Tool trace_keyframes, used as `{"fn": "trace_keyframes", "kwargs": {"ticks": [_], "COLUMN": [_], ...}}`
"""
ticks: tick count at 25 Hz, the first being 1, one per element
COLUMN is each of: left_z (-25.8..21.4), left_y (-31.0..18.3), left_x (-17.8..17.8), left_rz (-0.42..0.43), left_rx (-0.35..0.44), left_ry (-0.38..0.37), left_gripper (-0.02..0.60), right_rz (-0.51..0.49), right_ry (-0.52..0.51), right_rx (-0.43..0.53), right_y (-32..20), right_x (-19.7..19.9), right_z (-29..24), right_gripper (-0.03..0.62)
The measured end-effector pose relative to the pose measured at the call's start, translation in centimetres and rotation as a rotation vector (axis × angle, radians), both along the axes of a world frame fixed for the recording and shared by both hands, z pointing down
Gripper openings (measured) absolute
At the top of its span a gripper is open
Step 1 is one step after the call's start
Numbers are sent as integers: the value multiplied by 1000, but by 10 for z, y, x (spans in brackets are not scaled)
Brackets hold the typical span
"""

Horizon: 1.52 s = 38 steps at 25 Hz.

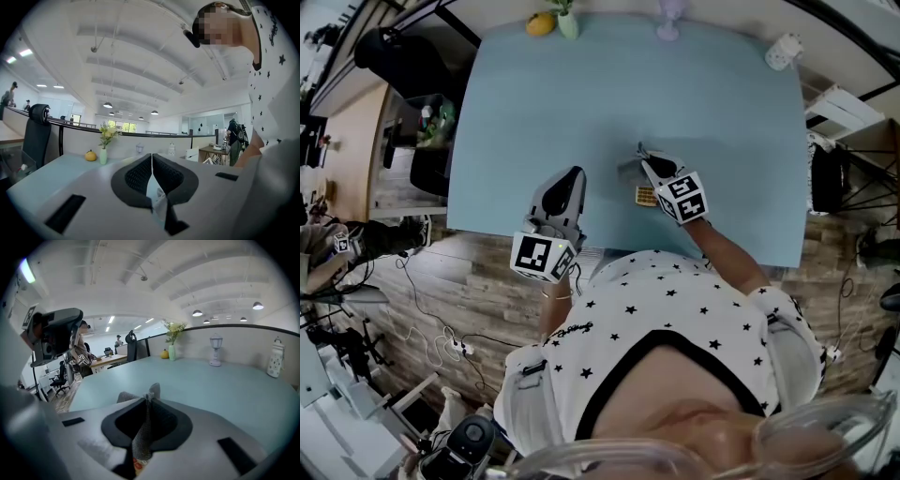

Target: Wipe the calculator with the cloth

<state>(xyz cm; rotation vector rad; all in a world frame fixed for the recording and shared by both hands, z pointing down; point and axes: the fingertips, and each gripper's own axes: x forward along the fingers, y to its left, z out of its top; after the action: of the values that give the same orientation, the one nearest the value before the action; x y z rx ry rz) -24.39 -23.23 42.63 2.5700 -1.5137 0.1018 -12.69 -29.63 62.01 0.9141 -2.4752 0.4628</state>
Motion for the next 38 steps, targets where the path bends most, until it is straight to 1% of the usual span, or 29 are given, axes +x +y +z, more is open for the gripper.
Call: {"fn": "trace_keyframes", "kwargs": {"ticks": [4, 10, 16, 30, 33, 38], "left_z": [1, 5, 3, 4, 3, 5], "left_y": [5, 8, 4, -12, -15, -15], "left_x": [-6, -8, -2, 24, 30, 32], "left_rz": [-18, -35, -4, 79, 98, 102], "left_rx": [-6, -19, -18, -21, -18, -26], "left_ry": [1, 19, 16, 3, 4, 4], "left_gripper": [31, 31, 31, 31, 31, 31], "right_rz": [-47, -50, 10, 163, 178, 185], "right_ry": [45, 71, 80, 108, 127, 135], "right_rx": [-30, -49, -45, -76, -94, -103], "right_y": [14, 16, 8, 8, 12, 15], "right_x": [-10, -6, 13, 77, 86, 90], "right_z": [20, 32, 31, 42, 50, 56], "right_gripper": [34, 35, 35, 34, 35, 35]}}
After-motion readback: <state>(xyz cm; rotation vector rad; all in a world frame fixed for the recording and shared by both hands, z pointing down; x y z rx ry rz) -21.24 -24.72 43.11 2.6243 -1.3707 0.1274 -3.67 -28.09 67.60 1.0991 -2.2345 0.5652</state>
